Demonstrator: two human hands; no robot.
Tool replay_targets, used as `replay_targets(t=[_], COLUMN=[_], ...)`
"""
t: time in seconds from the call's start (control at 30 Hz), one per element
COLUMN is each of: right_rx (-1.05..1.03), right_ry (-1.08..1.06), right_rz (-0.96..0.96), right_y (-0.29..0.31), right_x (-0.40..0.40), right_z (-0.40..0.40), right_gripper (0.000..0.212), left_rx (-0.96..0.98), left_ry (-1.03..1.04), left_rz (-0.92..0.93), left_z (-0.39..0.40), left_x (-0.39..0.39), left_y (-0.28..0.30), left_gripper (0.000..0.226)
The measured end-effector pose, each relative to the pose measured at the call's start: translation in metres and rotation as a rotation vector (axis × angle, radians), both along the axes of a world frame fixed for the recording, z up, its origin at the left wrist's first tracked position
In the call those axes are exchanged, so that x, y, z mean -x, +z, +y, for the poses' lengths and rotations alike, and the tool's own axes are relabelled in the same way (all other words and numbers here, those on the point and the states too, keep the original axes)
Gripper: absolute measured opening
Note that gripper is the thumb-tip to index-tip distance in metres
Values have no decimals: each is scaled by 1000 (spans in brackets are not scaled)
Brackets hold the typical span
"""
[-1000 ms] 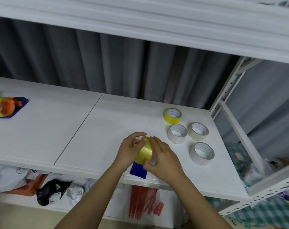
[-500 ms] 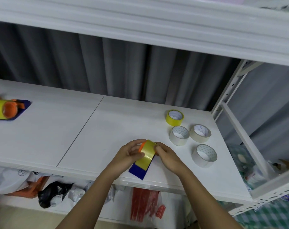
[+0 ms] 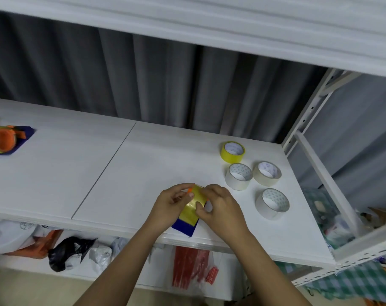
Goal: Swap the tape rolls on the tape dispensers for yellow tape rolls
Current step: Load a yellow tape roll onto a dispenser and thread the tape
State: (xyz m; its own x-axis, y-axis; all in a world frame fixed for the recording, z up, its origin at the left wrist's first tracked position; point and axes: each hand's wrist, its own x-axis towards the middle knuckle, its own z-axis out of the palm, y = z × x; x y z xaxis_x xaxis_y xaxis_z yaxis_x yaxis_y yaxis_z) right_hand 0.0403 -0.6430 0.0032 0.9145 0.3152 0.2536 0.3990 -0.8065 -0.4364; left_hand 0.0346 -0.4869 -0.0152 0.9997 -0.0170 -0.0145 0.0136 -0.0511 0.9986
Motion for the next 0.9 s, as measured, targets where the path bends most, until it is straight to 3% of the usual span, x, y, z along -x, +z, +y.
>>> replay_targets(t=[0.2, 0.33, 0.5, 0.6, 0.67, 0.77, 0.9], right_rx=[40, 12, -298, -481, -435, -196, -51], right_ry=[24, 13, 13, -55, -59, -24, -32], right_rz=[11, 13, 209, 324, 214, -32, -48], right_y=[-7, -11, -8, -6, -6, -7, -4], right_x=[5, 1, -15, -22, -21, -16, -4], right_z=[-1, 0, -4, -7, -6, -5, -8], right_gripper=[58, 58, 43, 30, 26, 20, 27], left_rx=[5, 13, 39, 5, -11, 2, -7], left_ry=[16, 45, -31, -122, -114, -112, -109], left_rz=[-2, -12, 4, 37, 37, 24, 17], left_z=[-3, -5, 0, 5, 4, 2, 0], left_x=[-1, -2, -1, 0, -1, -2, -2], left_y=[-1, 1, 2, 1, 2, 3, 0], left_gripper=[20, 24, 29, 50, 56, 53, 48])
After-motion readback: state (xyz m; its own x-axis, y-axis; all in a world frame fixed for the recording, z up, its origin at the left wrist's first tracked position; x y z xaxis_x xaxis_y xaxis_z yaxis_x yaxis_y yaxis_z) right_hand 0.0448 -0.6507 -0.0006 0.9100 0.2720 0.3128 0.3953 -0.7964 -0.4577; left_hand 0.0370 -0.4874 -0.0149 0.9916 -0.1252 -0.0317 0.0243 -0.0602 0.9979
